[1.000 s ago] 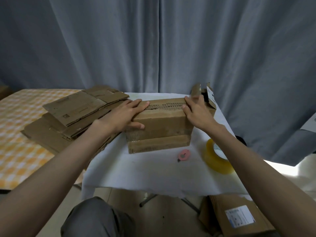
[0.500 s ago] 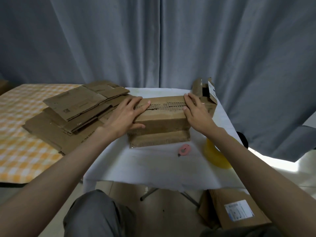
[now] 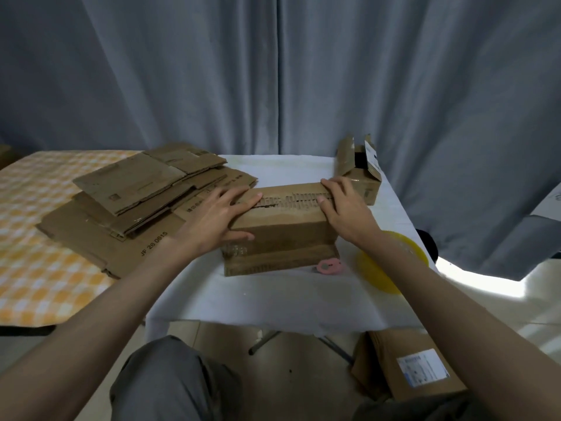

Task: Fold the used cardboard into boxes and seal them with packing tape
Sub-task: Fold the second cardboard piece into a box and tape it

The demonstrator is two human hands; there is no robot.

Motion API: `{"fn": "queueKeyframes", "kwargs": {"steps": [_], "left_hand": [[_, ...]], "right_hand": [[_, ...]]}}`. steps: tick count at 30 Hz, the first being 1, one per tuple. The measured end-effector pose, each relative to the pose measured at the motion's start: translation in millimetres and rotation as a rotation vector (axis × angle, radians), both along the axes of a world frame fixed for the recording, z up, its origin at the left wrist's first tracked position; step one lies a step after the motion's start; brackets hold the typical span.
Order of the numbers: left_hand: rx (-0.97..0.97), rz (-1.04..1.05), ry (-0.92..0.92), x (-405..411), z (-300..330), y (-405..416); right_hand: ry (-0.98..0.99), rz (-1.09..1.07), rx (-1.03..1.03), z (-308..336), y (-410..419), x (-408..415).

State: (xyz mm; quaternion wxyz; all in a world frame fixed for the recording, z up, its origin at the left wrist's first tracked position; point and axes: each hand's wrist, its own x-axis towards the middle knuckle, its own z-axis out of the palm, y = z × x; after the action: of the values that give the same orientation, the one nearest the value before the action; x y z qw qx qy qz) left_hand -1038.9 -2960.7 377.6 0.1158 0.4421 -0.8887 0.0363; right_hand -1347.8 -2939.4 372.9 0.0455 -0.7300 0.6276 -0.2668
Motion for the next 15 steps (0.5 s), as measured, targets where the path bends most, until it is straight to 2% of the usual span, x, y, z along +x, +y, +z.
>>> {"fn": "queueKeyframes", "kwargs": {"steps": [4,7,11,13,15], "left_hand": [[0.177,0.036,-0.073,-6,6,-17],[0.267,0.087,-0.090,-11,5,-21],[0.200,0.134,-0.054,-17,2,-15],[0.171,0.137,-0.051,-18,-1,-13],[0.158,0.134,-0.052,-20,-4,-11]], "right_hand": [[0.052,-0.021,0.146,4,-13,4],[-0.030,0.020,0.291,13,-17,1],[-0.172,-0.043,0.310,27,3,-22],[-0.175,-0.166,0.277,23,22,-38],[-0.116,-0.254,0.387,17,46,-57]]}}
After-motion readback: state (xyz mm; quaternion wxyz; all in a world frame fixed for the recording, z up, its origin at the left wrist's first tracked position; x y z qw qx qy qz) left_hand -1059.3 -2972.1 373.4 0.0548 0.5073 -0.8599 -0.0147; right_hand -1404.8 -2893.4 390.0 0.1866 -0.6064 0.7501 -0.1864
